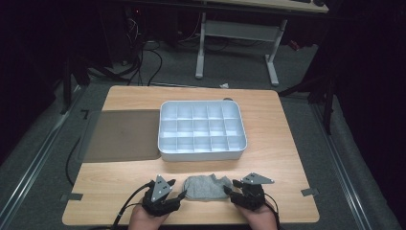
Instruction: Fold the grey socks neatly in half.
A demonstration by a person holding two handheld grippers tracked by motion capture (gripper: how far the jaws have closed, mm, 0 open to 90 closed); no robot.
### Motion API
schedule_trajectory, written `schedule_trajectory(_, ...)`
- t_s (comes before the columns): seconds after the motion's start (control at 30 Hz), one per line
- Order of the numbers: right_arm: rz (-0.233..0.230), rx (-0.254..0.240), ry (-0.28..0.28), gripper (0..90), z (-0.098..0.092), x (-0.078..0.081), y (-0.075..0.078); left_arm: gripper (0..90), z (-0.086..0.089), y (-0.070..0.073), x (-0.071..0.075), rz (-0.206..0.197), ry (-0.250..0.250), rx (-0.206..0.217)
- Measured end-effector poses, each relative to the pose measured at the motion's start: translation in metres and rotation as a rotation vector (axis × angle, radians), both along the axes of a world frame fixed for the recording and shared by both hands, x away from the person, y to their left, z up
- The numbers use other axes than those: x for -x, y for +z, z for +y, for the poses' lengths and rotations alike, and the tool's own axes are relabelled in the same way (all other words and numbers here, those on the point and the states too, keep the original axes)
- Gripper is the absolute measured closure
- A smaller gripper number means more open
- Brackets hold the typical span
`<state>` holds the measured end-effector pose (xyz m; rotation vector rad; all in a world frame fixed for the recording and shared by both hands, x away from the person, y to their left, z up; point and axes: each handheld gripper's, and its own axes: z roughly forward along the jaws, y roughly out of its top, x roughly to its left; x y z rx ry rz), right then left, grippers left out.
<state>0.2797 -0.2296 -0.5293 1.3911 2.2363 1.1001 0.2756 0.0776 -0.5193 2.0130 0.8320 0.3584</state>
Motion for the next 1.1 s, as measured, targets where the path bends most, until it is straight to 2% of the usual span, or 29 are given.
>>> schedule_trajectory(0.1,-0.002,0.013,0.010,55.7,0.004,0.001,0.000,50.7,-0.005,-0.002,-0.001,0.017,-0.016,0.001)
schedule_trajectory(0.27,-0.013,0.022,0.030,62.6,0.009,0.002,0.000,53.0,-0.010,-0.001,-0.002,0.001,-0.008,0.006)
schedule_trajectory(0.57,-0.014,0.024,0.040,65.8,0.012,0.000,0.000,53.0,-0.014,-0.005,-0.004,0.008,0.006,-0.023)
schedule_trajectory(0.7,-0.015,0.022,0.042,70.0,0.013,0.001,-0.001,55.1,-0.016,-0.010,-0.006,0.026,0.015,-0.075)
schedule_trajectory(1.1,-0.030,0.029,0.071,83.5,0.014,0.002,-0.001,55.8,-0.015,-0.014,-0.004,0.023,0.014,-0.100)
